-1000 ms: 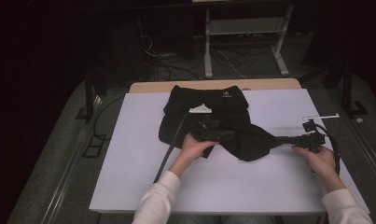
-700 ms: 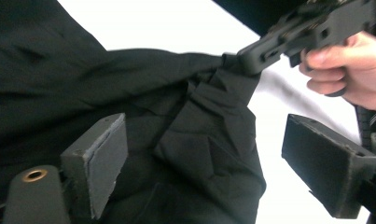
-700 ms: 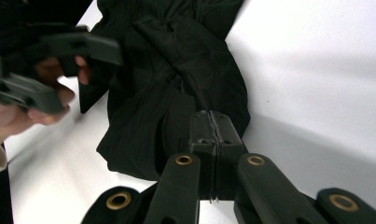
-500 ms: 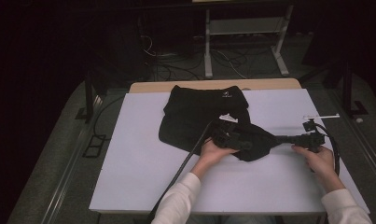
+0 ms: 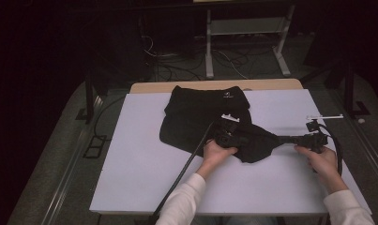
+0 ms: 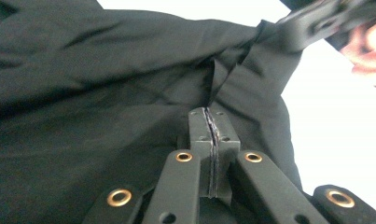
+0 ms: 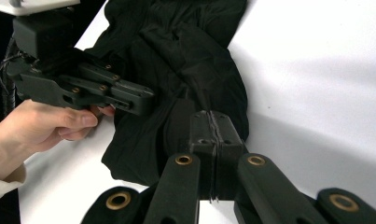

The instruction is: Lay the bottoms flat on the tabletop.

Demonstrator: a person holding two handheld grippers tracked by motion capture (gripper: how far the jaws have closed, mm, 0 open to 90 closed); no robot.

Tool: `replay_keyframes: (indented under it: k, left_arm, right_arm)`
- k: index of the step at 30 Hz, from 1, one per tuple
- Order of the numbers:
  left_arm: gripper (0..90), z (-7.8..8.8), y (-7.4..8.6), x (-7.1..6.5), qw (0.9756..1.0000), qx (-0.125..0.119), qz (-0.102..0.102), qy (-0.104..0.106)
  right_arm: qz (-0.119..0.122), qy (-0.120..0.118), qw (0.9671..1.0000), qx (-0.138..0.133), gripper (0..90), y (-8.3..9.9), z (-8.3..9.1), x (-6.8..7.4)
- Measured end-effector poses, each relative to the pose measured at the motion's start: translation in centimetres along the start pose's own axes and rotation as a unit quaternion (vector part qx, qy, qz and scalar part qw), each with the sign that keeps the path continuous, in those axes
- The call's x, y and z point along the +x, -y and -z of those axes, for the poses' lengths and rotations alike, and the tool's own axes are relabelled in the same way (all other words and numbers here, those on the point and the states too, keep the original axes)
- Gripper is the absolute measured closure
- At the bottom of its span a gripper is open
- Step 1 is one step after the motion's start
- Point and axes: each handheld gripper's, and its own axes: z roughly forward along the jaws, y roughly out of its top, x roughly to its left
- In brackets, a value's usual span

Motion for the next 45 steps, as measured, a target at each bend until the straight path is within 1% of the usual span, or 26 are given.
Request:
replay_keyframes:
  k: [3,5,7,9,13,14,15,16,18,22,23,25,26,27,28,29,30,34,35,36,37,39,40,41,43,45]
  left_arm:
    - [88.9,0.8,-0.4,-0.5,0.9995,-0.021,0.003,0.024]
    - [88.9,1.9,-0.7,-1.8,0.9981,-0.032,-0.012,0.050]
    - [89.0,2.5,-0.3,-3.2,0.9964,-0.034,-0.028,0.072]
    - [89.0,2.9,0.5,-4.6,0.9948,-0.029,-0.050,0.084]
    - [89.0,2.4,2.8,-6.8,0.9918,0.008,-0.082,0.098]
    - [89.0,2.4,2.8,-6.8,0.9918,0.008,-0.082,0.098]
    - [89.0,2.0,3.9,-7.6,0.9902,0.023,-0.093,0.102]
    - [89.0,2.0,3.9,-7.6,0.9902,0.023,-0.093,0.102]
    - [89.0,1.6,4.9,-8.4,0.9875,0.044,-0.108,0.106]
    - [88.9,1.3,5.7,-9.2,0.9856,0.055,-0.121,0.105]
    - [88.9,1.2,6.1,-9.7,0.9834,0.068,-0.137,0.097]
    - [88.9,1.1,6.4,-10.0,0.9818,0.078,-0.143,0.097]
    - [88.8,1.1,6.4,-10.0,0.9818,0.078,-0.143,0.097]
    - [88.6,1.1,6.8,-10.3,0.9806,0.089,-0.146,0.096]
    - [88.4,1.1,6.8,-10.3,0.9806,0.089,-0.146,0.096]
    - [87.4,1.6,6.9,-10.6,0.9787,0.097,-0.156,0.092]
    - [86.3,1.9,7.0,-10.7,0.9783,0.096,-0.161,0.089]
    - [78.0,3.8,6.6,-10.3,0.9790,0.080,-0.168,0.083]
    - [76.2,4.3,6.5,-10.2,0.9800,0.074,-0.166,0.081]
    - [73.2,4.3,6.5,-10.2,0.9800,0.074,-0.166,0.081]
    - [73.2,4.8,6.4,-9.9,0.9815,0.063,-0.163,0.079]
    - [58.9,5.4,6.2,-9.6,0.9834,0.045,-0.162,0.069]
    - [58.9,5.6,6.1,-9.5,0.9842,0.036,-0.161,0.063]
    - [51.3,5.6,6.0,-9.4,0.9852,0.024,-0.160,0.057]
    - [48.6,5.5,5.9,-9.4,0.9852,0.021,-0.162,0.054]
    - [43.6,4.9,5.8,-9.5,0.9846,0.023,-0.166,0.049]
  right_arm:
    - [0.000,-0.003,1.0000,-0.001,87.9,0.0,0.1,0.0]
    - [-0.001,-0.005,1.0000,-0.003,87.9,0.1,0.2,0.1]
    - [-0.001,-0.006,1.0000,-0.003,87.8,0.2,0.3,0.1]
    - [-0.002,-0.006,1.0000,-0.001,87.8,0.3,0.5,0.2]
    - [-0.011,-0.011,0.9999,-0.001,87.3,0.8,0.9,0.3]
    - [-0.011,-0.011,0.9999,-0.001,87.3,0.8,0.9,0.3]
    - [-0.013,-0.007,0.9999,-0.001,87.2,1.1,1.2,0.6]
    - [-0.014,-0.006,0.9999,0.000,87.1,1.3,1.2,0.7]
    - [-0.023,-0.008,0.9997,0.009,85.3,1.8,1.3,0.9]
    - [-0.045,0.002,0.9984,0.034,77.9,2.9,1.6,1.4]
    - [-0.049,0.004,0.9982,0.034,74.4,3.2,1.8,1.5]
    - [-0.053,0.010,0.9980,0.034,67.8,3.5,2.3,1.7]
    - [-0.054,0.013,0.9980,0.031,65.0,3.7,2.6,1.8]
    - [-0.052,0.018,0.9981,0.029,62.6,3.8,2.8,1.9]
    - [-0.052,0.018,0.9981,0.029,62.6,3.8,2.8,1.9]
    - [-0.049,0.025,0.9982,0.026,59.7,4.1,3.2,2.1]
    - [-0.047,0.024,0.9983,0.024,57.9,4.2,3.3,2.2]
    - [-0.044,0.023,0.9985,0.024,51.6,4.4,3.5,2.3]
    - [-0.042,0.024,0.9986,0.023,50.1,4.4,3.4,2.3]
    - [-0.042,0.024,0.9986,0.023,50.1,4.4,3.4,2.3]
    - [-0.040,0.023,0.9987,0.023,48.0,4.3,3.4,2.4]
    - [-0.031,0.023,0.9990,0.021,40.6,4.3,3.2,2.6]
    - [-0.031,0.023,0.9990,0.021,40.6,4.3,3.2,2.6]
    - [-0.024,0.023,0.9993,0.018,36.4,4.3,3.2,2.8]
    - [-0.020,0.024,0.9994,0.016,34.2,4.3,3.2,2.9]
    - [-0.001,0.028,0.9996,0.008,23.8,4.3,3.1,3.3]
